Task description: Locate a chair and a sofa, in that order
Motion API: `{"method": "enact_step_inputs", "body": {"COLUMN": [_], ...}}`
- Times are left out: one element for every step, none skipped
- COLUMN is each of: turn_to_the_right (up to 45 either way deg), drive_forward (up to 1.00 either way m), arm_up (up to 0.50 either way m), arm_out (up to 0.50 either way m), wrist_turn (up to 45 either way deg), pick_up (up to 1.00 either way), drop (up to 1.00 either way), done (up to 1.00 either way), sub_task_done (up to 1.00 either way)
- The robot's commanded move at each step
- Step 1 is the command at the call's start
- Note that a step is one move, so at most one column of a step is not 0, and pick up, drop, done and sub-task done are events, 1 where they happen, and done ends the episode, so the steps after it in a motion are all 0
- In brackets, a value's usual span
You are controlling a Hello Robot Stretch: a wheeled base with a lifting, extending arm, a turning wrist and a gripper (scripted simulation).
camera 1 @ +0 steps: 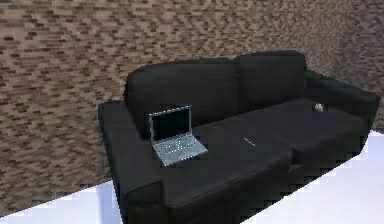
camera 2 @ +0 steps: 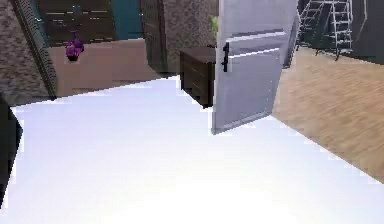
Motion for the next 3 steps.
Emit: {"method": "enact_step_inputs", "body": {"turn_to_the_right": [45.0,15.0,0.0], "drive_forward": [0.00,0.00,0.15], "arm_up": [0.00,0.00,0.00], "arm_out": [0.00,0.00,0.00], "wrist_turn": [0.0,0.0,0.0], "pick_up": [0.00,0.00,0.00], "drop": [0.00,0.00,0.00], "done": [0.00,0.00,0.00], "sub_task_done": [0.00,0.00,0.00]}}
